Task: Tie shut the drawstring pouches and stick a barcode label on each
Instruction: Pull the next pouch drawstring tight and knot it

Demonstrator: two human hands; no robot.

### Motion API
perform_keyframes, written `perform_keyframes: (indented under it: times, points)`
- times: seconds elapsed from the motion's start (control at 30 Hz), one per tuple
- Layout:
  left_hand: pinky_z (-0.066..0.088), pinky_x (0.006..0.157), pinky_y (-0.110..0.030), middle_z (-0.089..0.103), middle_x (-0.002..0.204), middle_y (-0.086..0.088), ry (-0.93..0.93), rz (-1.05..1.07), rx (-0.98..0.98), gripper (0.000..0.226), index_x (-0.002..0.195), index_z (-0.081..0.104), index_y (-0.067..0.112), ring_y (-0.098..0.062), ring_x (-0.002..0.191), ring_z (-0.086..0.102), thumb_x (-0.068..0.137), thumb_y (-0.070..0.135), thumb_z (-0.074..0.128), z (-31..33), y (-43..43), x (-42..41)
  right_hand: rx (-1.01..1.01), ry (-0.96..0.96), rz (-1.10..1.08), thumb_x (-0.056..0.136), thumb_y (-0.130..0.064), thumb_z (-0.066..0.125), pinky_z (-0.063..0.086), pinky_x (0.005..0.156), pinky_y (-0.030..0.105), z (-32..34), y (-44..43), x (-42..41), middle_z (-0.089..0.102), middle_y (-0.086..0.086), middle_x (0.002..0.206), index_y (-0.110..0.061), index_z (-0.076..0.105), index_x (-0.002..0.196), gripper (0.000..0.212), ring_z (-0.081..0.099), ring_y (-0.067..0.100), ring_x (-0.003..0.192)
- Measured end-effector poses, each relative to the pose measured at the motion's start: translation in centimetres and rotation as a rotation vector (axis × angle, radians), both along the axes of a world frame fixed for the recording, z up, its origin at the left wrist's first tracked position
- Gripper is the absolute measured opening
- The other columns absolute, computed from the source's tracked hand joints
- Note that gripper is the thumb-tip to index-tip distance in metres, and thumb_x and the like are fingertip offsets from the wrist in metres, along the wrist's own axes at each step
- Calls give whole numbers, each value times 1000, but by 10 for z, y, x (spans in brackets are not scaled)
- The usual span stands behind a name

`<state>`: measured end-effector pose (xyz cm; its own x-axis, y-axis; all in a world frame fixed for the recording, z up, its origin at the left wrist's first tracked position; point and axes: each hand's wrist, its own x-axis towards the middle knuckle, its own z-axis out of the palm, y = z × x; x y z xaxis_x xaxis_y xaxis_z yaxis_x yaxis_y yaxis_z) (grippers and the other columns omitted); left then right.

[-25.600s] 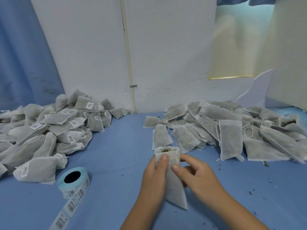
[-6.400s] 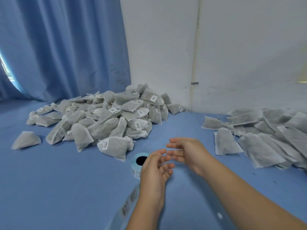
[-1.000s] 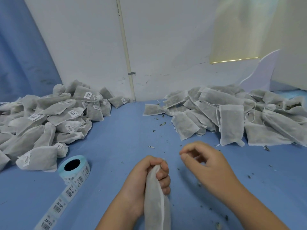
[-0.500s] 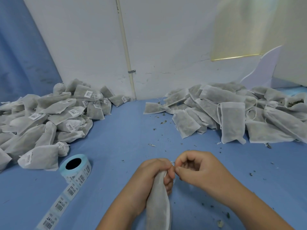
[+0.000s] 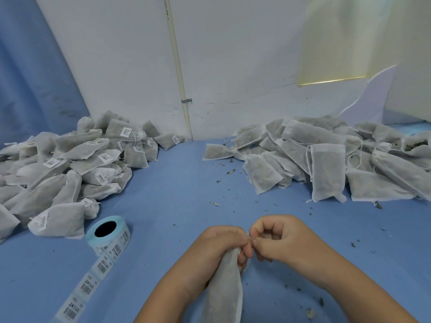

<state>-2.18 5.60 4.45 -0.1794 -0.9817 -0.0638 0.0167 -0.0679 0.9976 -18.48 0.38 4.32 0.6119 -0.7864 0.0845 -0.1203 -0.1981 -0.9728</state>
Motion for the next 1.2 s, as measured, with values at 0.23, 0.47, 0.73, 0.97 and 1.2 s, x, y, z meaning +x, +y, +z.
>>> perform_keyframes:
  times: [0.23,0.47,0.73,0.97,1.2]
  points:
    - [39,48,-20,53,52,-2,-38,55,7,16,58,64,15,-13,47,48,71,24,59,2,-1,0,11,2,42,68,-20,60,37,63,38,-2,-3,-2,60,1,58,-24,68,64,9,47,16,59]
    - [34,52,-19,50,49,9,-163,157,-46,14,55,67,21,-4,49,44,62,33,65,1,-1,-6,20,38,83,69,-16,56,42,64,31,-4,-9,-6,60,1,59,-24,66,64,13,51,14,59]
    - [34,66,-19,55,62,15,-254,250,-140,17,49,65,25,1,60,49,65,31,63,-3,-3,-10,21,69,92,64,-21,55,43,64,32,-6,-11,-7,60,1,58,-21,66,66,11,52,14,59]
    - [37,61,-9,57,66,13,-253,318,-212,16,49,67,24,0,63,52,64,27,66,-5,-4,-13,14,94,92,67,-16,53,44,64,28,-3,-10,-7,64,1,58,-24,64,61,15,53,12,58]
    - [42,65,-14,61,70,9,-245,387,-266,12,53,71,16,-3,70,58,62,23,68,-8,-6,-17,40,121,89,68,-14,52,47,63,24,-3,-12,-9,65,3,58,-24,65,60,18,55,11,58]
